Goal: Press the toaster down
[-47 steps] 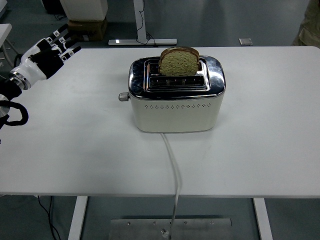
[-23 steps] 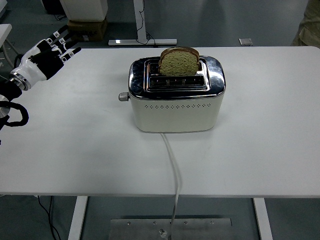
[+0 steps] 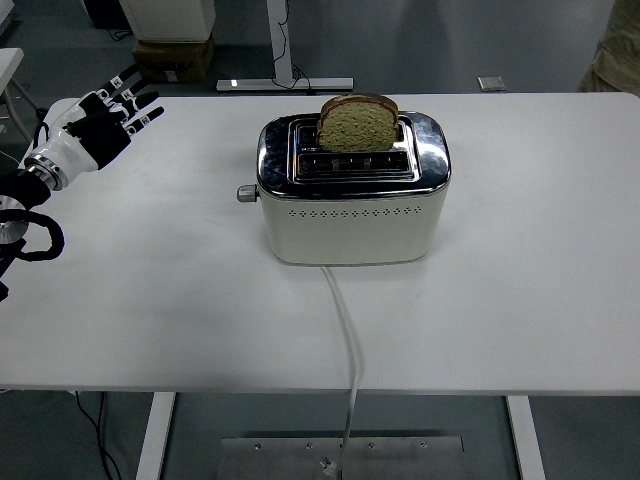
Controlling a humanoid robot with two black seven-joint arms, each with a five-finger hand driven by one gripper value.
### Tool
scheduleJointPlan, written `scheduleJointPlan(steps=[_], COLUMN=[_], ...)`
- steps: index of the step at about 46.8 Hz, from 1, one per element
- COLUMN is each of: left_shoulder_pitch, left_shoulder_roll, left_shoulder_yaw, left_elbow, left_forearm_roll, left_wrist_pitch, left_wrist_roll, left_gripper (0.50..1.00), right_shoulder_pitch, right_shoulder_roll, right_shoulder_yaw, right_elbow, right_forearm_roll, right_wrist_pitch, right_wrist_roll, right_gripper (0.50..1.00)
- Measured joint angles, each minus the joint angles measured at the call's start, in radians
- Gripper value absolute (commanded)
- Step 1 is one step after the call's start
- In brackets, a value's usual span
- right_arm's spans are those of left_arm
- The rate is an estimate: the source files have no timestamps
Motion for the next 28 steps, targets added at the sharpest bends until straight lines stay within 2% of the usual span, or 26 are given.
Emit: scheduleJointPlan(steps=[28], left_shoulder_pitch=[0.005], left_shoulder_roll=[0.006], left_shoulder_yaw=[0.001], left_elbow=[-0.004], left_forearm_roll=[0.006], left_wrist_pitch=[-0.006], left_wrist_roll=[0.002], left_gripper=[1.000], right_shoulder_pitch=[0.001], right_shoulder_roll=[0.000], right_shoulder_yaw=[0.000], right_elbow=[0.000], right_forearm_roll=[0.000], right_wrist_pitch=[0.000], right_wrist_roll=[0.000], right_gripper=[1.000])
